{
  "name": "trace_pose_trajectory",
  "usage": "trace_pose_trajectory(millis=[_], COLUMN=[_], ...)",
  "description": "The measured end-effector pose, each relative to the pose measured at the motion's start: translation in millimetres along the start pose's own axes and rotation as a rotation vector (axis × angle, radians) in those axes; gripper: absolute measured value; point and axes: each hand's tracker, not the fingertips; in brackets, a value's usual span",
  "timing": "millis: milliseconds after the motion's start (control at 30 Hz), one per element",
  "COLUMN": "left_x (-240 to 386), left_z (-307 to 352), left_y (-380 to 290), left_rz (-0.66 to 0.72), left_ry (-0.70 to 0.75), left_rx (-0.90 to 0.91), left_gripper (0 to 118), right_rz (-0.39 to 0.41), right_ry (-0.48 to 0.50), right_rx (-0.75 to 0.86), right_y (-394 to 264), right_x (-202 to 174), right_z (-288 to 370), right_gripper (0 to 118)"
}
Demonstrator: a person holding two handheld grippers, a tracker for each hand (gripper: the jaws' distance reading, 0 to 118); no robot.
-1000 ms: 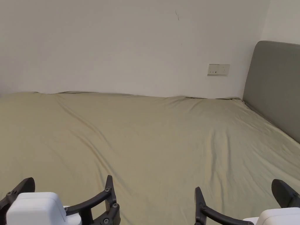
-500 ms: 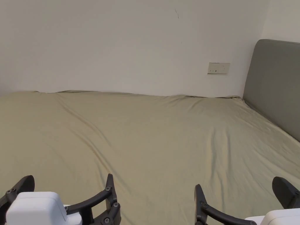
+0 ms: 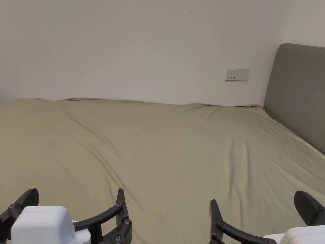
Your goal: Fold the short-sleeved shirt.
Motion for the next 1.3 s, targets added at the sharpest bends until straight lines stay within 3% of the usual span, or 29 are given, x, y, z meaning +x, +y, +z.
trace_pose_trajectory(millis=[700, 967, 1067, 1233, 1300], left_x=[-2.6, -3.5, -4.1, -3.8, -4.0], left_z=[-1.4, -1.9, -2.0, -2.0, -1.9], left_y=[-1.1, -1.7, -1.7, -1.5, -1.2], left_rz=[-0.006, -0.008, -0.004, -0.007, -0.004], left_ry=[0.004, 0.007, 0.006, 0.004, 0.004], left_rx=[-0.007, -0.014, -0.016, -0.018, -0.017], left_gripper=[118, 118, 118, 118, 118], right_rz=[-0.012, -0.091, -0.210, -0.529, -0.605], right_ry=[-0.007, 0.015, 0.048, 0.234, 0.252], right_rx=[-0.046, -0.072, -0.104, -0.142, -0.122], right_y=[-3.5, -4.0, -4.7, -7.9, -5.0], right_x=[-1.7, 4.1, 12.4, 39.4, 45.4], right_z=[-7.5, -11.1, -15.0, -23.8, -24.2], right_gripper=[118, 118, 118, 118, 118])
